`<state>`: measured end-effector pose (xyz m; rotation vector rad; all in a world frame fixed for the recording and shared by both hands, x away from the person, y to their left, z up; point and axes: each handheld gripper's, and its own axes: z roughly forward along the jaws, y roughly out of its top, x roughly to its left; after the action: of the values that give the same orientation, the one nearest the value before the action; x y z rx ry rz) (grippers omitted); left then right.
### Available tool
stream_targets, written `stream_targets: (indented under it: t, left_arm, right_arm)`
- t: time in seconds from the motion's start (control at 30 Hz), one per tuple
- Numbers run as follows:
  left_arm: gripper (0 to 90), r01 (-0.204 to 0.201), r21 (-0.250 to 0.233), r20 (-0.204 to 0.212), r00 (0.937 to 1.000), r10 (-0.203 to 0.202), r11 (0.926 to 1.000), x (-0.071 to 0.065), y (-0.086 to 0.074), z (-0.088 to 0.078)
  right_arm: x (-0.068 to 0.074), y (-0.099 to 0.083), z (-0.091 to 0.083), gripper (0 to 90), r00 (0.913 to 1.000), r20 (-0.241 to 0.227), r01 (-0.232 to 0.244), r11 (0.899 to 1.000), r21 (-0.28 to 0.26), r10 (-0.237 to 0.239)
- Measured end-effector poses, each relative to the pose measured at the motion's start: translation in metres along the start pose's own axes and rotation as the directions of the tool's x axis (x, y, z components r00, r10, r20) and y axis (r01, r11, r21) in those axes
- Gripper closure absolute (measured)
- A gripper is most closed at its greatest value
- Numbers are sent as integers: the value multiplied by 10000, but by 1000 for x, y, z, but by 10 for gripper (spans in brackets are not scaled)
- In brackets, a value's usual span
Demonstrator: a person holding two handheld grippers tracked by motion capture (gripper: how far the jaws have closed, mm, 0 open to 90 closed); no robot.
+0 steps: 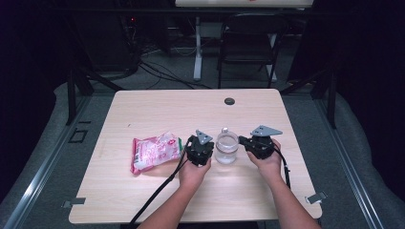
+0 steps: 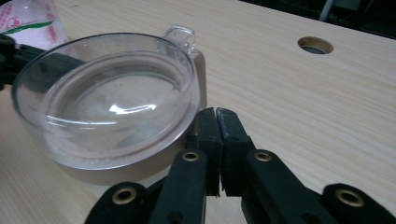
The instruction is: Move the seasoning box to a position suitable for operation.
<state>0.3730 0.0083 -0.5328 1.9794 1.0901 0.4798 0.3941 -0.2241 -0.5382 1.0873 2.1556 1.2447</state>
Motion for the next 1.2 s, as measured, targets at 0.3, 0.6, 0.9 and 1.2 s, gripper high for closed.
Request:
stream_targets:
  t: [0.3,0.6,0.9,1.2]
  left_arm:
    - [900,-199,60,123,9997,199,9998,0,1,1]
    - [900,-457,76,646,9969,451,9989,4,-6,-12]
    - [900,-649,42,1317,9892,637,9979,4,-15,-29]
    - [900,-953,-184,1501,9839,970,9953,6,-20,-43]
  right_arm:
    - [1,-1,-1,900,9997,-205,-159,9997,201,163]
    - [17,-6,-14,900,9998,-208,24,9990,440,-14]
    - [41,-15,-32,900,9997,-225,123,9980,613,-109]
    - [61,-22,-49,888,9981,-520,379,9957,847,-336]
